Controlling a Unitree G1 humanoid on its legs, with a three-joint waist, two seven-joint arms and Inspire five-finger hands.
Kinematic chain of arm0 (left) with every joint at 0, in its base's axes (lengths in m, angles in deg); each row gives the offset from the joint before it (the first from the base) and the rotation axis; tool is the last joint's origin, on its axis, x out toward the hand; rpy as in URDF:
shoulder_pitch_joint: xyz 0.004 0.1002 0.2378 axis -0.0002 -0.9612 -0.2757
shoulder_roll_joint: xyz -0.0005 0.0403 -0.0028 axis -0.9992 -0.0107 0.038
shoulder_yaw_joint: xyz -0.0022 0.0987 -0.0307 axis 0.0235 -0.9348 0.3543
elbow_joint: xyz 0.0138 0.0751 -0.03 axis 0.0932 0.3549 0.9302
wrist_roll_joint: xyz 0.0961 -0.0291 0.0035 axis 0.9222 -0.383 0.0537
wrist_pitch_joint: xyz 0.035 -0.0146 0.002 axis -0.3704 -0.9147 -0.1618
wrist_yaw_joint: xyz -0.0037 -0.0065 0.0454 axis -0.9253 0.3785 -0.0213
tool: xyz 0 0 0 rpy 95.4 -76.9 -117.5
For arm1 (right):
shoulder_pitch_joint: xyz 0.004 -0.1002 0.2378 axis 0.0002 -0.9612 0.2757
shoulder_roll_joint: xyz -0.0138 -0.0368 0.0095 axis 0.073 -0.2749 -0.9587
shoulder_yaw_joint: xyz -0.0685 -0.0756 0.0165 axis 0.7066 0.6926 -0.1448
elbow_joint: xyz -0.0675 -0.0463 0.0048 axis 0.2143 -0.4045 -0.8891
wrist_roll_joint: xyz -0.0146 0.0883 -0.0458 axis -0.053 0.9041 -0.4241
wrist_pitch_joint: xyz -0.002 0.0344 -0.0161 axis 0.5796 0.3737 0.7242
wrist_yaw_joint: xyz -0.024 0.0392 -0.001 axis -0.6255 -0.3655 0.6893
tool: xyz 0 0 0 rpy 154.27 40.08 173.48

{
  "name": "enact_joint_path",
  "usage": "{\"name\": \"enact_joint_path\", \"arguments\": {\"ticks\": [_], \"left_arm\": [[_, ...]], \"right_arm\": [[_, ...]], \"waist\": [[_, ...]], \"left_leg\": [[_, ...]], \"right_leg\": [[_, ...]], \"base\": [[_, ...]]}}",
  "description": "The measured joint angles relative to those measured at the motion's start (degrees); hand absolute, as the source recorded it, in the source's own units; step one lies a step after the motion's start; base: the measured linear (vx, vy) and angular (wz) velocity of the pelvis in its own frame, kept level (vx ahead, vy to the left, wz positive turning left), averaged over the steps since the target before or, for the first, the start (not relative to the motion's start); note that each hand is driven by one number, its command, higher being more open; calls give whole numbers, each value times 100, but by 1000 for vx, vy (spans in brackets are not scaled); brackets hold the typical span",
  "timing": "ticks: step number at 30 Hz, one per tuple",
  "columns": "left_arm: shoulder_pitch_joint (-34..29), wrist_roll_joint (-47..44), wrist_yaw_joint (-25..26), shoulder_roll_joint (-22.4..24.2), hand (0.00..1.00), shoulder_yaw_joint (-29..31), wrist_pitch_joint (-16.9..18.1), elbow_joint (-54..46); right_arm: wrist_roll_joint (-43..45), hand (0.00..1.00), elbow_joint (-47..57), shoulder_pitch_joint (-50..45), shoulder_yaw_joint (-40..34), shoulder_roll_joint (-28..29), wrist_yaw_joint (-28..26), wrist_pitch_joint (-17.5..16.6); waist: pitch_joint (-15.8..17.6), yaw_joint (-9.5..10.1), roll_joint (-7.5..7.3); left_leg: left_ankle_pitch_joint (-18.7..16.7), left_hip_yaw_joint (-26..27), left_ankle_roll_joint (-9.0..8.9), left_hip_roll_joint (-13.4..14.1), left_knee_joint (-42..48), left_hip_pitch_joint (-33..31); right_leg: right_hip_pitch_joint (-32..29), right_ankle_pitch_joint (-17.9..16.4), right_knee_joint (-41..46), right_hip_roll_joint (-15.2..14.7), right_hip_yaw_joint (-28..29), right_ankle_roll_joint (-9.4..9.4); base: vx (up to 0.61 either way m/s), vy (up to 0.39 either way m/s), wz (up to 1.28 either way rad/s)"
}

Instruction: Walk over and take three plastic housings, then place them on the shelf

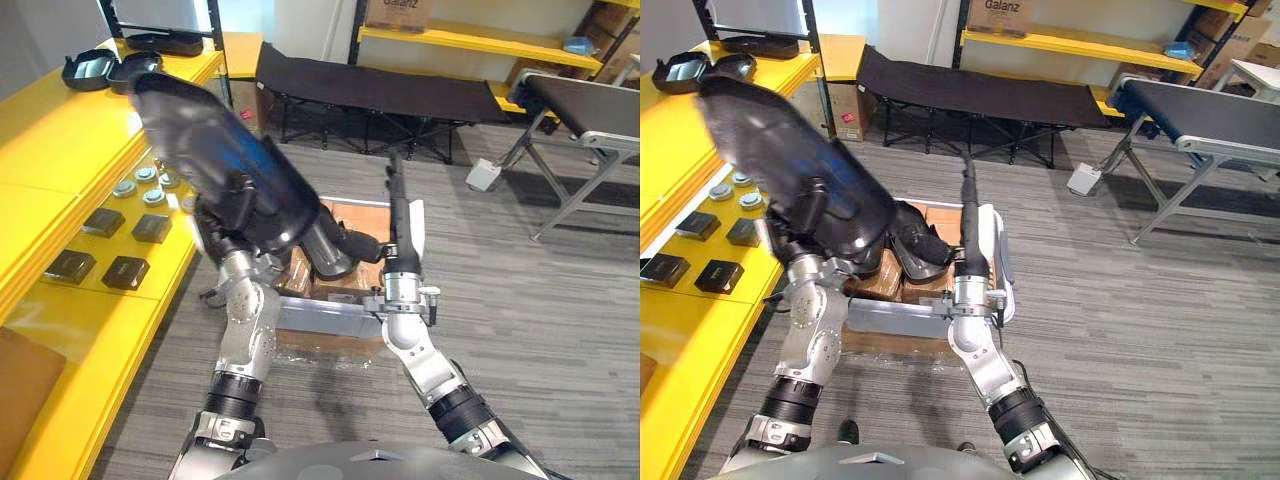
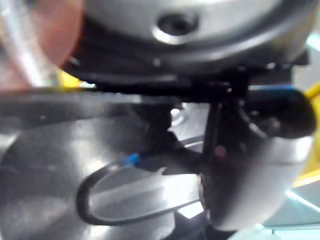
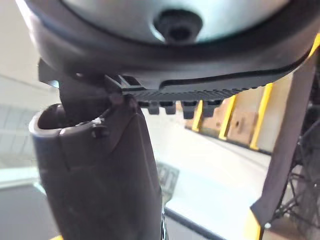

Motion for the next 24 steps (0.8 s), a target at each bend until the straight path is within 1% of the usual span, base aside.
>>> {"name": "enact_joint_path", "arguments": {"ticks": [2,3,5,7,8,9,11,12,13,14,15,17,18,19,22,24], "left_arm": [[-205,949,593,-13,0,400,0,-108],[-290,1228,749,-11,0,493,-21,-156],[-435,1632,879,-23,0,551,-42,-173],[-590,1973,860,-17,0,558,-108,-176],[-663,1993,796,-21,0,553,-109,-190],[-756,1989,652,-21,0,539,-108,-204],[-898,1908,411,-23,0,528,-104,-277],[-1088,1702,130,-30,0,467,-48,-398],[-1164,1600,-9,-32,0,437,-17,-434],[-1325,1358,-326,-31,0,373,43,-515],[-1434,1215,-501,-32,0,337,64,-594],[-1863,471,-1334,-51,0,179,158,-921],[-1939,315,-1527,-57,0,157,173,-972],[-2097,-102,-1992,-69,0,100,206,-1079],[-2278,-560,-2607,-86,0,91,357,-1111],[-2456,-612,-2822,-98,0,145,364,-1276]], "right_arm": [[451,100,125,-262,-153,1,-31,-8],[712,100,129,-324,-195,-1,-98,-20],[1188,100,141,-466,-291,4,-272,-23],[1783,100,261,-666,-328,28,-665,-20],[1956,100,310,-755,-327,40,-813,-18],[2209,100,412,-912,-336,38,-1078,29],[2431,100,520,-1073,-374,42,-1350,181],[2549,100,531,-1190,-438,44,-1564,337],[2605,100,532,-1241,-474,45,-1651,415],[2583,100,531,-1364,-551,48,-1770,554],[2530,100,531,-1428,-566,44,-1788,597],[2130,100,531,-1675,-644,17,-1832,610],[2100,100,531,-1718,-680,11,-1890,609],[2098,100,531,-1749,-727,0,-2005,609],[2105,100,531,-1726,-732,-33,-2210,585],[2115,100,531,-1710,-711,-72,-2327,584]], "waist": [[-6,-41,43],[-7,-38,60],[-14,-26,93],[-12,-33,119],[-12,-48,129],[-14,-62,143],[-13,-84,161],[-3,-126,183],[0,-136,194],[-7,-138,221],[-14,-149,238],[-24,-191,303],[-27,-190,313],[-28,-189,331],[-35,-184,366],[-41,-147,392]], "left_leg": [[-28,42,-4,1,0,5],[-38,63,-6,1,1,4],[-47,78,0,1,2,2],[-62,120,-6,3,9,1],[-74,144,-20,3,12,2],[-80,171,-16,3,12,1],[-101,195,-2,6,13,-6],[-106,233,6,8,15,-15],[-105,245,7,8,15,-22],[-98,279,16,8,18,-33],[-98,293,16,8,19,-39],[-99,312,16,8,21,-53],[-99,317,15,9,21,-46],[-105,329,7,19,21,-7],[-140,358,-9,47,21,71],[-168,375,-22,60,19,115]], "right_leg": [[-44,-11,-9,0,35,-10],[-59,-11,-10,-1,58,-10],[-69,-9,-12,-3,70,-8],[-96,-1,-21,-2,108,5],[-112,-1,-23,-2,138,5],[-127,-1,-28,-3,160,6],[-159,-1,-30,-1,195,7],[-198,1,-30,0,246,9],[-203,2,-30,-1,259,12],[-216,9,-27,-2,294,17],[-235,11,-27,-2,310,19],[-262,17,-25,-2,331,25],[-259,17,-24,0,338,25],[-244,17,-22,7,372,25],[-196,14,-23,33,399,23],[-172,-4,-25,43,416,12]], "base": [[8,-10,-9],[20,-8,-11],[17,-8,-6],[16,-7,-10],[20,-6,-14],[16,-4,-12],[15,-5,-13],[16,-4,-14],[29,-3,-16],[31,-2,-10],[46,-4,-11],[34,-7,-6],[18,-11,-10],[7,-14,-12],[-15,-15,-9],[-35,-13,-7]]}}
